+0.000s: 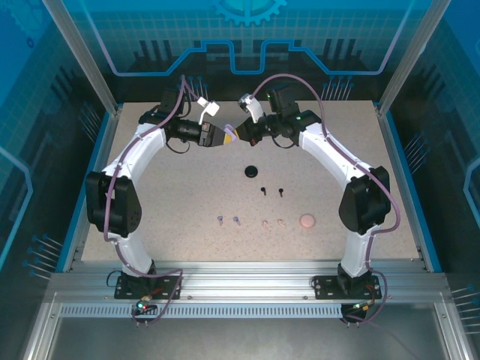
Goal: Insert wireless bluetooth earbuds into charging case
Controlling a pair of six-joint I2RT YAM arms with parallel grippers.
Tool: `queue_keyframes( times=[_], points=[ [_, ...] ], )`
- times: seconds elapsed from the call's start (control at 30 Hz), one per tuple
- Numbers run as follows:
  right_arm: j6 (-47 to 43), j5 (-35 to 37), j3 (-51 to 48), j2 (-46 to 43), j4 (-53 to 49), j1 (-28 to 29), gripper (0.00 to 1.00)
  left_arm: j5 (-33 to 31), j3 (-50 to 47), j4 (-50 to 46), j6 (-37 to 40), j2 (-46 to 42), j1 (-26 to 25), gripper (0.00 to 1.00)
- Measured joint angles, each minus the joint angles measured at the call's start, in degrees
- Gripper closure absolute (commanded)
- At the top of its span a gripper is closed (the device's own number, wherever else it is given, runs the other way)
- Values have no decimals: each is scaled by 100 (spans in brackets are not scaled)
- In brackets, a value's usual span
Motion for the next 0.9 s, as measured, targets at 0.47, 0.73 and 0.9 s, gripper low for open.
queue_keyframes(
  times=[0.47, 0.73, 0.9],
  points=[
    [269, 400, -225, -380, -37, -17, 44, -26, -835, 986, -647, -511, 57, 100],
    [800, 634, -1281, -1639, 131, 111, 39, -238, -2201, 2675, -1899, -1523, 487, 100],
    [1180, 1167, -1904, -2020, 186, 588, 38, -575, -2896, 3576, -2555, -2439, 514, 100]
  ],
)
